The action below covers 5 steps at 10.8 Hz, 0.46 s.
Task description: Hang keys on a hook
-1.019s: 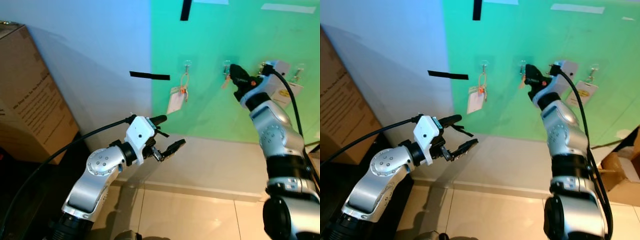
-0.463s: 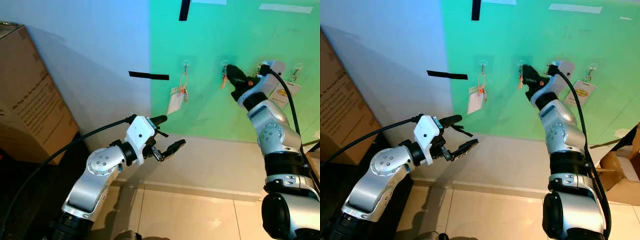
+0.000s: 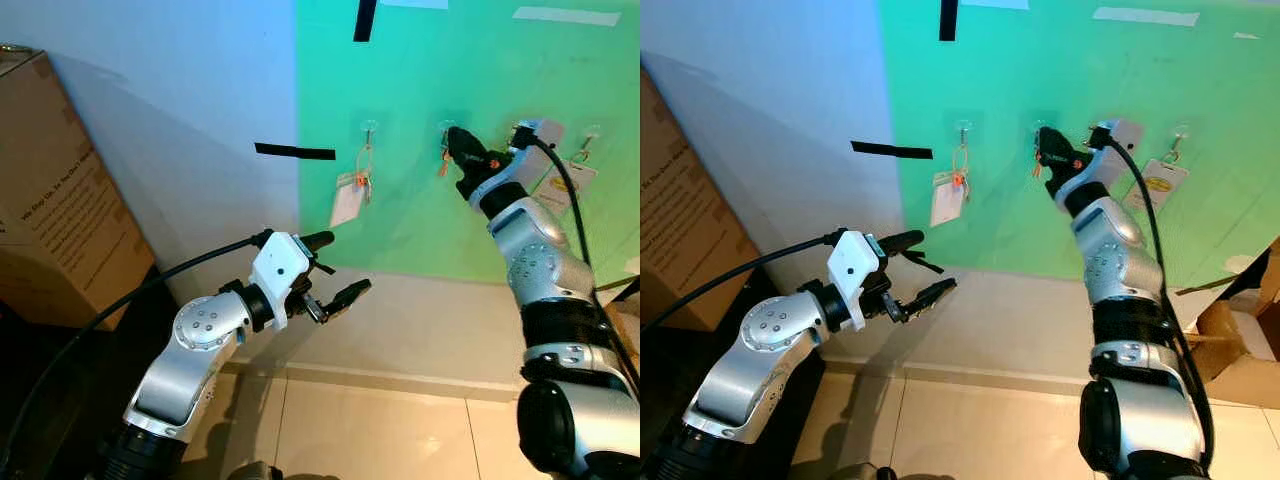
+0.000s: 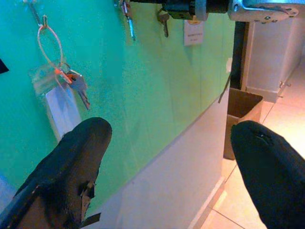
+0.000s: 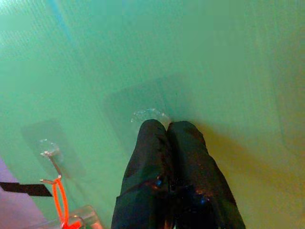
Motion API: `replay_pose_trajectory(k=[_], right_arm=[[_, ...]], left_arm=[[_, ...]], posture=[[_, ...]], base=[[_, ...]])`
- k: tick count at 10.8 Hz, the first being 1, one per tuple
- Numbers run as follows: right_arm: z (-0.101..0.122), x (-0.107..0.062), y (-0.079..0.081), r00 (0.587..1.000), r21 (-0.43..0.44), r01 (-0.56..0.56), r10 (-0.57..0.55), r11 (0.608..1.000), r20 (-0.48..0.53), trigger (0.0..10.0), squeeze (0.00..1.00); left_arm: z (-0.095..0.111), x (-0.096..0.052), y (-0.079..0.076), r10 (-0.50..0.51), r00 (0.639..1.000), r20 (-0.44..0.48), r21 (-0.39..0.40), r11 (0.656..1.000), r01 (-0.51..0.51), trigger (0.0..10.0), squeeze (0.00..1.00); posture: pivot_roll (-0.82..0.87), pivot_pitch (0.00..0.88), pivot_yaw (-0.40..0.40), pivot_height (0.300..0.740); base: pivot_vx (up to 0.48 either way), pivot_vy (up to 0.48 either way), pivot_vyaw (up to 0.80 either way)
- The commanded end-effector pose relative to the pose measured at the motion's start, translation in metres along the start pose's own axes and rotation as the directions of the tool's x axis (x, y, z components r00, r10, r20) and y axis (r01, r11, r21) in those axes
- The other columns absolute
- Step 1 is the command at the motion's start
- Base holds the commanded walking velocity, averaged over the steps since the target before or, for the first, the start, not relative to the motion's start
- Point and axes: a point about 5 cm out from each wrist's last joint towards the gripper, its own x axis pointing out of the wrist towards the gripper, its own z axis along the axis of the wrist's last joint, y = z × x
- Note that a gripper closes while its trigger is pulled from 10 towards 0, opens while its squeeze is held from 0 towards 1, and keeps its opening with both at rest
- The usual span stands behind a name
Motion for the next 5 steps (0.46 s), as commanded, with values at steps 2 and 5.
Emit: replay_pose_trajectory(k=[2,5], right_arm=[[0.002,0.006,0.002,0.999,-0.008,0.040,-0.040,0.999,0.008,10.0,0.00],[-0.013,0.004,-0.007,0.988,-0.031,0.148,-0.149,0.989,-0.049,10.0,0.00]], left_arm=[[0.006,0.000,0.001,-0.004,1.000,0.014,0.019,1.000,0.004,10.0,0.00],[0.007,0.000,0.001,-0.003,1.000,0.012,0.022,1.000,0.003,10.0,0.00]], posture=[[-0.08,0.000,0.004,0.740],[-0.07,0.000,0.003,0.740]], base=[[0.000,0.000,0.00],[0.000,0.000,0.00]])
